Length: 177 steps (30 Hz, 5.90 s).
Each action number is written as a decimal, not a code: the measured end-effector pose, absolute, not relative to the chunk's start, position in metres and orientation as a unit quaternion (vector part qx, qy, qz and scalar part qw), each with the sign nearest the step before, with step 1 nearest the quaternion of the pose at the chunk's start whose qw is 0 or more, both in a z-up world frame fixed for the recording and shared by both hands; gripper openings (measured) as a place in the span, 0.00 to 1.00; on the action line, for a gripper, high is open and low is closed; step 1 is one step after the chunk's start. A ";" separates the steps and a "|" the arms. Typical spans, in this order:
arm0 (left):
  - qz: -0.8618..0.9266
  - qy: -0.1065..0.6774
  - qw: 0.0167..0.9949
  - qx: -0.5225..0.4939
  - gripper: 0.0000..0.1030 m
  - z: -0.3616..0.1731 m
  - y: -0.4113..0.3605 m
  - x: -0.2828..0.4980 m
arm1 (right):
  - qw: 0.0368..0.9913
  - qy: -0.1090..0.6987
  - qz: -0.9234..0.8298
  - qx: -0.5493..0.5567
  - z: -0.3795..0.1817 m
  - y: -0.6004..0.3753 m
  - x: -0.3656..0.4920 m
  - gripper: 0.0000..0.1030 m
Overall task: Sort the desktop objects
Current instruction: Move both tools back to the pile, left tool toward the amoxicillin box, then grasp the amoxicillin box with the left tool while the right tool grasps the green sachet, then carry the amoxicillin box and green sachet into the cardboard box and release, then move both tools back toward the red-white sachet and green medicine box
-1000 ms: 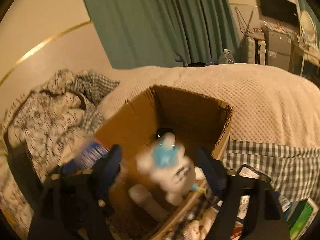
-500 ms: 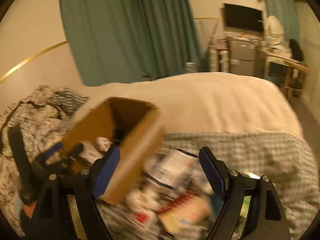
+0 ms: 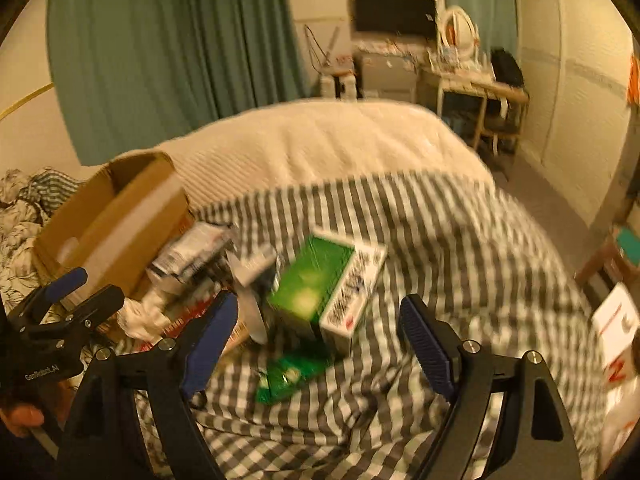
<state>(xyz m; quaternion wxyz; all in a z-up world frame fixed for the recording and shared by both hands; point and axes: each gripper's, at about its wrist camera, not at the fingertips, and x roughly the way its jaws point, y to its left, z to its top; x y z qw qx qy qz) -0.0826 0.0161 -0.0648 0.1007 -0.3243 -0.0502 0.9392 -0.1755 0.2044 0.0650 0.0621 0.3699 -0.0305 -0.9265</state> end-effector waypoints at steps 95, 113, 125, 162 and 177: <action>0.910 -0.094 0.221 -0.339 0.79 -0.051 -0.009 -0.093 | 0.095 0.002 -0.912 0.400 0.054 0.148 -0.155 0.41; 0.966 -0.108 0.144 -0.186 0.79 0.031 -0.068 -0.051 | 0.146 0.023 -0.929 0.339 0.119 0.104 -0.146 0.42; 0.977 -0.112 0.013 -0.179 0.79 0.037 -0.148 -0.055 | 0.220 0.042 -0.923 0.314 0.149 0.031 -0.161 0.41; 0.964 -0.125 -0.034 -0.232 0.96 0.010 -0.164 -0.074 | 0.272 0.063 -0.907 0.314 0.125 -0.031 -0.207 0.72; 0.928 -0.023 0.146 -0.341 1.00 -0.049 0.027 -0.061 | 0.080 0.022 -0.930 0.358 0.102 0.171 -0.176 0.76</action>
